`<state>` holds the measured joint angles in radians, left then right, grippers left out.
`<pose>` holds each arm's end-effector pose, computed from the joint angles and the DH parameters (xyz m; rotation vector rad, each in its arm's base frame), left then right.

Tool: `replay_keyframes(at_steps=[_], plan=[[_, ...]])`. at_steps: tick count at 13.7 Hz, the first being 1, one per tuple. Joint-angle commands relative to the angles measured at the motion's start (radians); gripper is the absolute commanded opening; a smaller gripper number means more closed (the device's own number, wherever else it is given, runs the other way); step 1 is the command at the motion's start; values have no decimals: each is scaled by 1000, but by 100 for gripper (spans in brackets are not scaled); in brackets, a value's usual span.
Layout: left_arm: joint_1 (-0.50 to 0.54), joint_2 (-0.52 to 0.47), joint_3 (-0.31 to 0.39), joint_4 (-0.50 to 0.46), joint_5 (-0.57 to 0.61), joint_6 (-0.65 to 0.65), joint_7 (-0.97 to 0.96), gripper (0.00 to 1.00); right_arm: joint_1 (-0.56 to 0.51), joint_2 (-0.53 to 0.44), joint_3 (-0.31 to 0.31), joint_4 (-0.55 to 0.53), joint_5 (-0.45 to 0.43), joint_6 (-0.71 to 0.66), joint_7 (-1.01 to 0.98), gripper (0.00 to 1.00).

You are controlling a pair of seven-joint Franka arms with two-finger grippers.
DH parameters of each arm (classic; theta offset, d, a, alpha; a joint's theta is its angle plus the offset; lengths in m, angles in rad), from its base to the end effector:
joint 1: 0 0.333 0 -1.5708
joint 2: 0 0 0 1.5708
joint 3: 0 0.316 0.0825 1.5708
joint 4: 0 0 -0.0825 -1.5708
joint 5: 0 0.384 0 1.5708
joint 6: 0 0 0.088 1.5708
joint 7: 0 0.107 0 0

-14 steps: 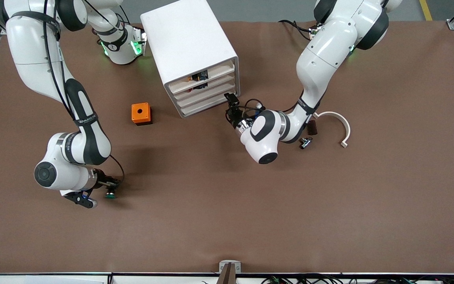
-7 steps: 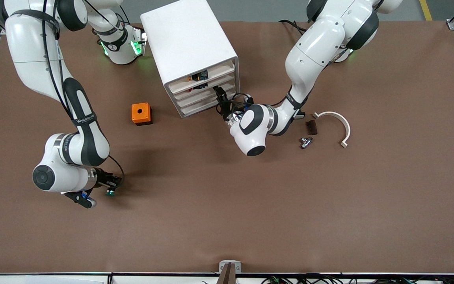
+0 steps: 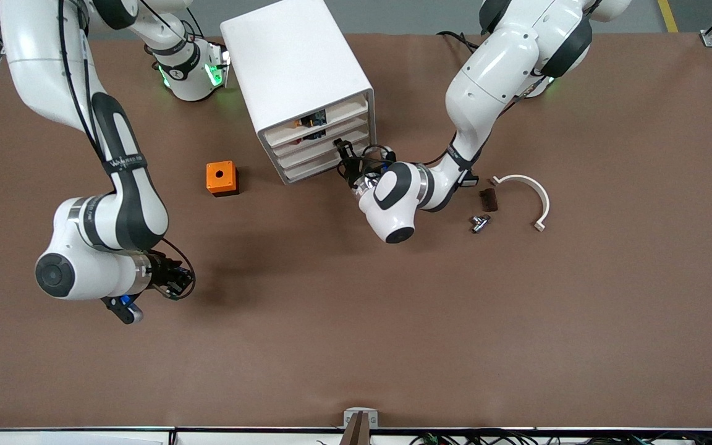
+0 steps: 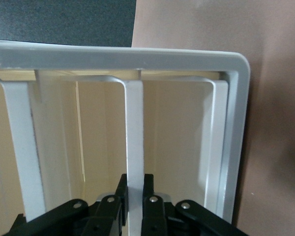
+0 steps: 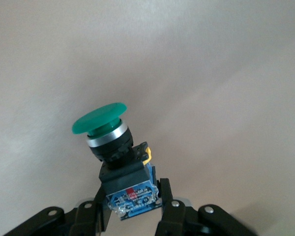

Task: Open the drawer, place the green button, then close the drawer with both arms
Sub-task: 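Grasp the drawer handle with the left gripper and pull the drawer open, then carry the green button over the drawer while the left gripper withdraws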

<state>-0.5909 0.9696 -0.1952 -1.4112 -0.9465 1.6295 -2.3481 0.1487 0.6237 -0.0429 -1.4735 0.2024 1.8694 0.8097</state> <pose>0.4258 -0.5117 0.1351 -1.1064 -1.8259 1.3028 0.6813 0.0925 0.2969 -2.8385 1.1675 0.4224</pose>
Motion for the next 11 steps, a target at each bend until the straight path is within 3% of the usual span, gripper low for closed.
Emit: replay_keyframes(at_steps=[1, 7, 8, 9, 11], plan=[[25, -2, 38, 32, -14, 1, 22, 1, 43, -71, 6, -18, 45, -38, 152, 0], [109, 0, 135, 104, -14, 3, 261, 4, 230, -193, 5, -34, 48, -105, 552, 0], [126, 0, 135, 104, -14, 3, 297, 10, 258, -202, 6, -37, 48, -102, 636, 0], [129, -2, 135, 104, -14, 3, 312, 22, 291, -209, 6, -39, 58, -101, 705, 0], [140, -8, 135, 103, -12, 3, 319, 76, 350, -229, 5, -73, 100, -89, 790, 0]])
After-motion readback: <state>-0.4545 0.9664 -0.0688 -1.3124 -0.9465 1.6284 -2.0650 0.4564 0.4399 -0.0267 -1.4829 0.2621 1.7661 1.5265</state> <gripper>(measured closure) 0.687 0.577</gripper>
